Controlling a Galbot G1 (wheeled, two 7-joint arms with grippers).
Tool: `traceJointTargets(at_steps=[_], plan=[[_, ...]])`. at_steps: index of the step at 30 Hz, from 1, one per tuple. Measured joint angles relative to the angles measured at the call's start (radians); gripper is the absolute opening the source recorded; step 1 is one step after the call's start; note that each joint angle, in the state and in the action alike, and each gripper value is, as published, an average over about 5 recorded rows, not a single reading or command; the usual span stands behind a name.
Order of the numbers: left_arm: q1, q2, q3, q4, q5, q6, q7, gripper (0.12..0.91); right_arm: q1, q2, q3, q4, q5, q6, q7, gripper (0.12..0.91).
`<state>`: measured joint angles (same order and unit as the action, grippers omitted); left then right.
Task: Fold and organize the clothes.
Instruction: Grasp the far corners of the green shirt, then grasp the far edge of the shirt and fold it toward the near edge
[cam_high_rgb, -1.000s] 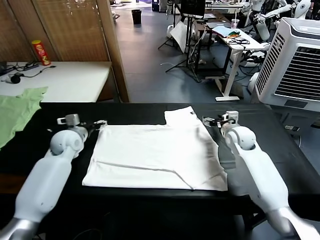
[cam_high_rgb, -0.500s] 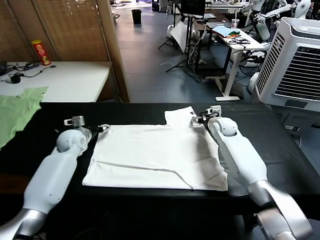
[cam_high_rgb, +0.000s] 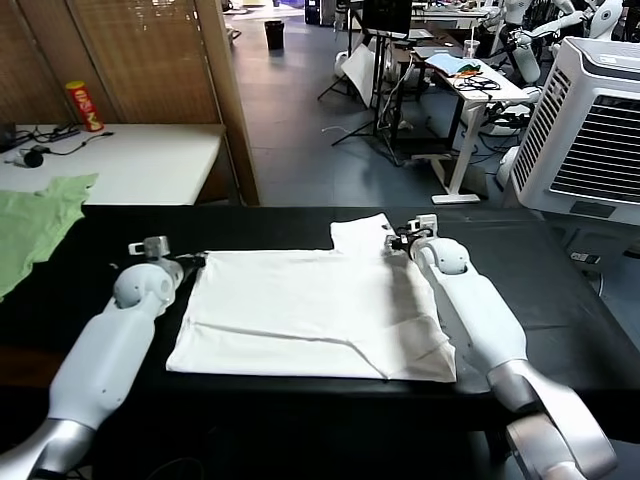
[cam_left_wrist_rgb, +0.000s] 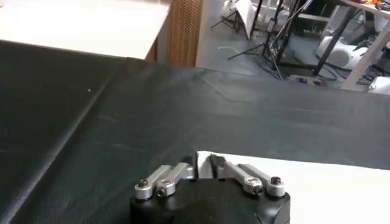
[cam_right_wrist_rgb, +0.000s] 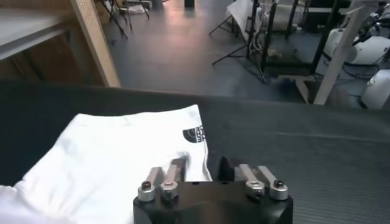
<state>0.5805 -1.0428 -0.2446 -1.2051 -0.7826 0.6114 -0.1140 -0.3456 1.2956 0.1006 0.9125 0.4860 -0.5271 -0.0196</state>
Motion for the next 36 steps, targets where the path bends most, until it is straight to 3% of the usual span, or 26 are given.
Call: traceJointTargets(at_steps=[8,15,20,28,36], plan=[[0.017,0.009,-0.015,-0.040,-0.003,-0.010,-0.004,0.125,-0.042,-0.029,0.040,0.081,0.034,0.031,-0.004,0.122],[0.072,0.048,-0.048,-0.132,-0.025,-0.011,-0.027,0.125,-0.118,-0.097,0.078,0.262,0.110,0.015,0.002,0.122],[0.154,0.093,-0.087,-0.261,-0.070,-0.011,-0.042,0.125,-0.199,-0.160,0.106,0.428,0.141,-0.029,0.012,0.122],[0.375,0.187,-0.172,-0.514,-0.102,-0.026,-0.070,0.125,-0.369,-0.250,0.154,0.684,0.165,-0.153,0.068,0.122],[0.573,0.217,-0.260,-0.703,-0.106,-0.033,-0.119,0.125,-0.562,-0.321,0.214,0.890,0.181,-0.208,0.106,0.122]])
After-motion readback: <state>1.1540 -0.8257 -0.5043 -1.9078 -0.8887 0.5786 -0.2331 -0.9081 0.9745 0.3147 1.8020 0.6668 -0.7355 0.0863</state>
